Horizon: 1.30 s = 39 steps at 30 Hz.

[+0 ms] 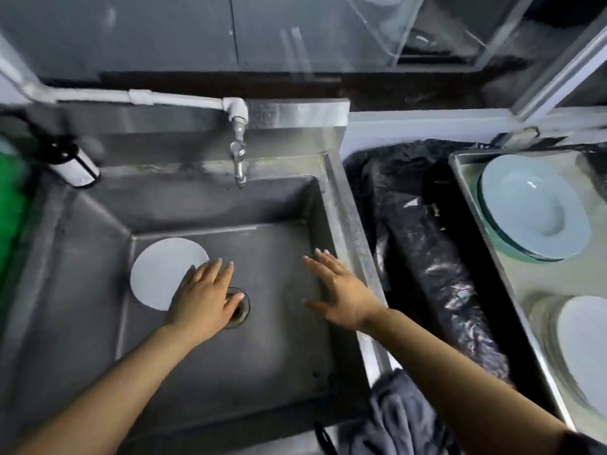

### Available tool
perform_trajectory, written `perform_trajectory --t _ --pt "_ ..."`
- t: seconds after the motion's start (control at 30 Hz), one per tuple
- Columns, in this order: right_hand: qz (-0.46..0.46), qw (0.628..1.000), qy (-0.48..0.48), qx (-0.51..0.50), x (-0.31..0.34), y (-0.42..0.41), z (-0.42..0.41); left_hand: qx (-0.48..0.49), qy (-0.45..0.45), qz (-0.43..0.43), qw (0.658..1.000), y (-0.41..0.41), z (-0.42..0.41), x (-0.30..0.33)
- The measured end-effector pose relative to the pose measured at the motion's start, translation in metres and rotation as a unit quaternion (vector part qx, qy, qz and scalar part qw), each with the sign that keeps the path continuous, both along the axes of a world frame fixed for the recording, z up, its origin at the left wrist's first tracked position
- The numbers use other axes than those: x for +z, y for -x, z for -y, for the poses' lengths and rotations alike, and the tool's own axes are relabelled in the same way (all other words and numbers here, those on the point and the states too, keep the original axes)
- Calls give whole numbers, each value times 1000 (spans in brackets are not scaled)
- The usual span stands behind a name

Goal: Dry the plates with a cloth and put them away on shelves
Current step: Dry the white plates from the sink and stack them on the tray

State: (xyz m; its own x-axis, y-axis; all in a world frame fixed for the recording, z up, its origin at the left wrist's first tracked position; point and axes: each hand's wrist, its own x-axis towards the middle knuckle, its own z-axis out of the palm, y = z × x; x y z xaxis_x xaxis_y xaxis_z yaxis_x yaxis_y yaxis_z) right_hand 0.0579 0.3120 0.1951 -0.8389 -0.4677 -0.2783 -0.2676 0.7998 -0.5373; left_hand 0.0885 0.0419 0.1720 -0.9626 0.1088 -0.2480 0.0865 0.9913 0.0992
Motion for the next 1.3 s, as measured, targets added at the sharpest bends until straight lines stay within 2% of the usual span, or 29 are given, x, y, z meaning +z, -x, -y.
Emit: perform_trajectory --t 0.13,0.23,0.57,1.0,1.3 --pt "42 999 -10 22 -21 22 70 47 1 59 997 4 70 -31" --pt "61 997 -37 43 -42 40 115 73 0 64 995 10 109 -46" --pt "113 986 -100 70 -112 95 227 167 -31 148 974 36 191 -113" --pt "205 967 -145 32 -191 136 281 310 -129 237 912 53 223 -192" --pt "249 958 -142 19 -223 138 297 365 -178 221 887 58 221 -219"
